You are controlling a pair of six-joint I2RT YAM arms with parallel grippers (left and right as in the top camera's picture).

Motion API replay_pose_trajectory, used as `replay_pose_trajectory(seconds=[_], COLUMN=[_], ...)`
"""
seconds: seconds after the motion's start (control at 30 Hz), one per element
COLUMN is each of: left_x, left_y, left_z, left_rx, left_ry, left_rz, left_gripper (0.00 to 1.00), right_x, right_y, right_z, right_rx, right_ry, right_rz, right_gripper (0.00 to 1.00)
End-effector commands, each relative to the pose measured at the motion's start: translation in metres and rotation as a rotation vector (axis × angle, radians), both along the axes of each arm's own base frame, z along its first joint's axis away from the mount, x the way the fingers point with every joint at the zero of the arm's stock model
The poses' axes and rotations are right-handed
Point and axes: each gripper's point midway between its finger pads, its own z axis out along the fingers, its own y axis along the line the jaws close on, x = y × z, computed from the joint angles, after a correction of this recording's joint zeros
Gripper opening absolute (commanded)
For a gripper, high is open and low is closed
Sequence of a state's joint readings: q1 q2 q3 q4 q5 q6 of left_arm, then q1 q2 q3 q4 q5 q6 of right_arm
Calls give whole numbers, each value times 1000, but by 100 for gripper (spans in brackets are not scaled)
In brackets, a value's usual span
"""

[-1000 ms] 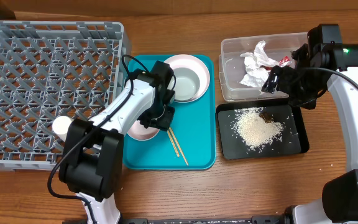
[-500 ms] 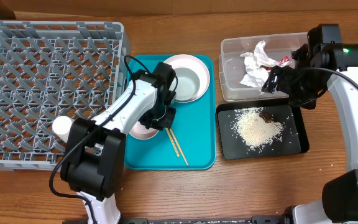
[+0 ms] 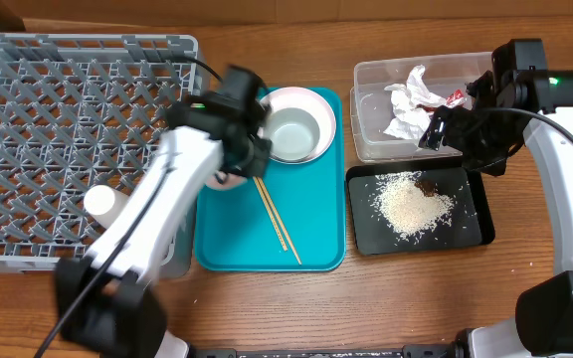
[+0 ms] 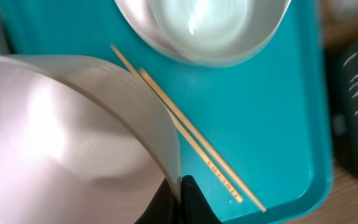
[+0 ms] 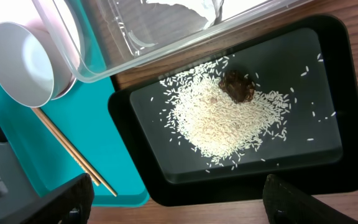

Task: Sort waste into correct bins and load items into the dishwasher
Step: 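Carry the pink saucer into the dish rack and release it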

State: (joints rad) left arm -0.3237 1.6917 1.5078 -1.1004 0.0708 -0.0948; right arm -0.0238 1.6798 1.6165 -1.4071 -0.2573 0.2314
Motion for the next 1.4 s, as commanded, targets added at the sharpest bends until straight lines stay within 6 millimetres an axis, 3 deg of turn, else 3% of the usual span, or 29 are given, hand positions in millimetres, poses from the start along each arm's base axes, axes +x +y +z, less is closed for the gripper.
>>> replay_pose_trajectory(seconds=[0.0, 0.23, 0.4, 0.43, 0.7, 0.87, 1.37], left_x=[12, 26, 32, 35, 53, 62, 75], left_y=[14, 54, 96, 112, 150, 159, 185], left_z=[63, 107, 115, 113, 83, 72, 29], left_rx=[-117, -415, -562, -612, -847, -967, -969], left_ry=[-160, -269, -321, -323, -303, -337, -302], left_rz=[-46, -106, -77, -45, 20, 3, 71], left_gripper=[4, 4, 4, 4, 4, 4, 4], right_x=[-1, -1, -1, -1, -1, -1, -1], right_y=[0, 0, 0, 0, 0, 0, 0], right_z=[14, 13, 13, 13, 14, 14, 14], right_rx=[-5, -5, -5, -5, -4, -4, -4], right_ry=[-46, -46, -46, -46, -46, -46, -46], right_rz=[3, 3, 3, 3, 3, 3, 3], right_gripper=[89, 89, 89, 89, 88, 89, 88])
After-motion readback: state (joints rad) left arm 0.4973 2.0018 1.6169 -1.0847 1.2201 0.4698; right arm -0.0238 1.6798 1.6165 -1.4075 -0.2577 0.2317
